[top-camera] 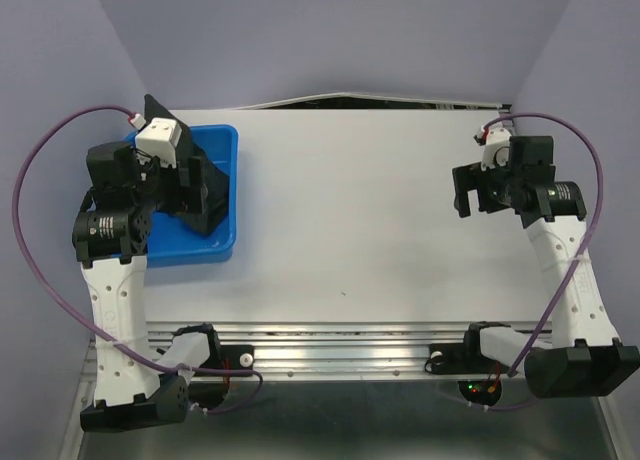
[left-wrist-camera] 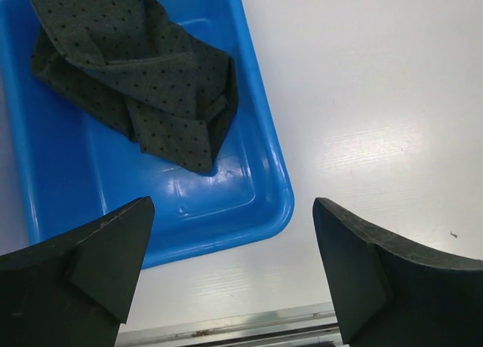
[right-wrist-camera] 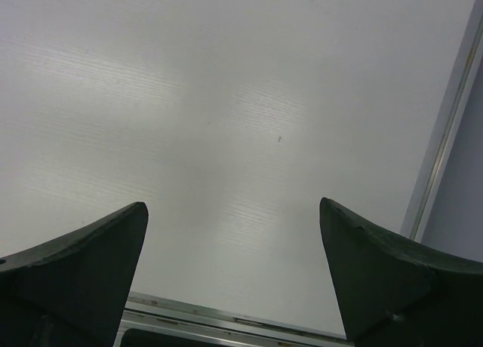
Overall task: Fold and stack the skirts
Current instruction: Grab the skirt from the pile
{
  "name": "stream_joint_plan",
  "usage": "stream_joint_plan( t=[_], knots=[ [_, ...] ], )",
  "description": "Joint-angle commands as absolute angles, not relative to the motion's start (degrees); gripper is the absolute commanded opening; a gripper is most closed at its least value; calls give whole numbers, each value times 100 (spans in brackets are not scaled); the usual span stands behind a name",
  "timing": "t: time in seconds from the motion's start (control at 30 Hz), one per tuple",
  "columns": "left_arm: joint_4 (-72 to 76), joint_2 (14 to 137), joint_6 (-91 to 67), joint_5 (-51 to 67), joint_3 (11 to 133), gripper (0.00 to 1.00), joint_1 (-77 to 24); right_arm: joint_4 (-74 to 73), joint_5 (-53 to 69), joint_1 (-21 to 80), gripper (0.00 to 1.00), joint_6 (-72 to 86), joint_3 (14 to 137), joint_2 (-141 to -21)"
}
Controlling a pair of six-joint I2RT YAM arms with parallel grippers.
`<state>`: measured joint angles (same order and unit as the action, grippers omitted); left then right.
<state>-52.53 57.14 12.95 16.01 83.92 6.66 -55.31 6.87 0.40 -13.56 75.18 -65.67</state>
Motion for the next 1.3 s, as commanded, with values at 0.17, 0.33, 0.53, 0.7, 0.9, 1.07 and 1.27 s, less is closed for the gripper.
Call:
stream_joint_plan(
  t=[0.17, 0.33, 0.53, 0.7, 0.9, 1.07, 1.27],
  knots=[
    [-4386, 6194, 1143, 256, 8244, 98, 764, -5555, 1266, 35, 100, -1319, 7551, -6847],
    [-4105, 7012, 1020, 35, 8692, 98, 1019, -5291, 1494, 35, 100, -1239, 7094, -6952],
    [-3754, 8216, 914, 255, 9307, 98, 1459, -5221, 1468, 35, 100, -1213, 6970, -7154],
    [-3665, 9243, 905, 299, 9799, 98, 1600, -5194, 1564, 35, 100, -1151, 6952, -7216],
    [-3270, 10080, 993, 359, 9809, 98, 1679, -5045, 1617, 35, 100, -1090, 6812, -7382],
    [-2945, 10660, 914, 378, 9835, 98, 1679, -5054, 1582, 35, 100, -1134, 6882, -7611],
    [-2734, 10942, 765, 1106, 9914, 64, 1679, -5089, 1652, 35, 100, -1116, 6987, -7778]
  ],
)
